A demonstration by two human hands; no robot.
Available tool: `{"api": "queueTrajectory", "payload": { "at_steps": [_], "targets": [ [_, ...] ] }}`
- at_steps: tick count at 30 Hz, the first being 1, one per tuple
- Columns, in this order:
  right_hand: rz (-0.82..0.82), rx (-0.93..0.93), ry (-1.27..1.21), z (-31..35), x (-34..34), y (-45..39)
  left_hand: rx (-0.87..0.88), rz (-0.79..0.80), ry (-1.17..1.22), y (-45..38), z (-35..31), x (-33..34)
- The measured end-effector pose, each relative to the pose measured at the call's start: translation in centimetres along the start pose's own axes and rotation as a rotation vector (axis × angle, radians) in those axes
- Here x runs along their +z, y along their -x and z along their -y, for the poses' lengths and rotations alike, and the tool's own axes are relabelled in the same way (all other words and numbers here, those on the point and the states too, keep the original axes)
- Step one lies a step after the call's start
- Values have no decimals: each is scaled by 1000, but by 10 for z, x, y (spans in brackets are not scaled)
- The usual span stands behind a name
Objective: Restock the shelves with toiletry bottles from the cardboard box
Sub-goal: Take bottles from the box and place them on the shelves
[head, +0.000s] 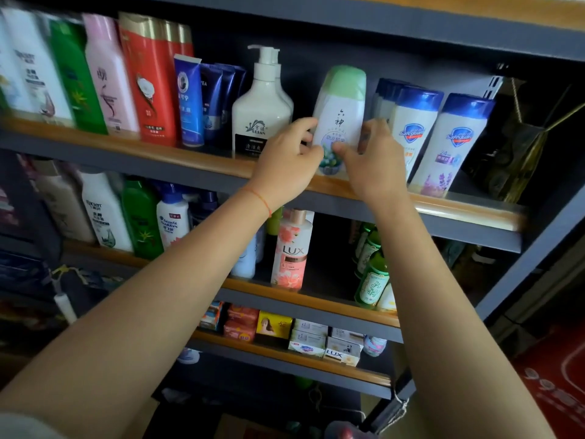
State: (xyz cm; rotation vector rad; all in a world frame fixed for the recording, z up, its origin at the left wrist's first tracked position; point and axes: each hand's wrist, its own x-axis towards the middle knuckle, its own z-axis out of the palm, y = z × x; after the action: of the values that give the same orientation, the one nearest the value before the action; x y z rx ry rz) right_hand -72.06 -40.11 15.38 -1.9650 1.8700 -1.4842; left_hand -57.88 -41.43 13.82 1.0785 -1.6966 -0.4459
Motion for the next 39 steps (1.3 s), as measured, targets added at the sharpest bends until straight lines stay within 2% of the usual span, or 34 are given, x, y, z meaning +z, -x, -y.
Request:
{"api": "queueTrajectory", "payload": {
  "at_steps": [2,4,6,7,10,14,18,22,25,27,29,33,39],
  "targets": [
    [-72,-37,60,3,1,7,24,-24,7,5,1,1],
    [-226,-119,111,10,2,23,92,-130,35,15,2,-2],
    [-340,-236,22,20,9,41,176,-242,80,29,9,-12],
    [-328,-281,-68,25,17,50,184,-280,97,37,17,-20],
    [-84,-342,-278,36,66,73,94,-379,66,68,56,-50],
    [322,-322,-311,53,182,121,-189,-484,-24,134,146,-114],
    [746,-318,-264,87,319,200,-605,-567,-115,231,264,-199],
    [1197,-269,-130,127,455,298,-987,-562,-264,341,367,-284],
    [1472,-275,-52,152,540,372,-1209,-545,-396,417,416,-338],
    [1636,-237,-4,165,585,415,-1277,-548,-524,458,442,-367],
    [1748,-219,63,167,628,453,-1291,-530,-688,489,466,-389],
    [1825,-202,196,151,703,506,-1271,-374,-876,512,508,-417],
    [1765,-276,343,110,799,545,-1337,-134,-1043,538,545,-425]
  ]
}}
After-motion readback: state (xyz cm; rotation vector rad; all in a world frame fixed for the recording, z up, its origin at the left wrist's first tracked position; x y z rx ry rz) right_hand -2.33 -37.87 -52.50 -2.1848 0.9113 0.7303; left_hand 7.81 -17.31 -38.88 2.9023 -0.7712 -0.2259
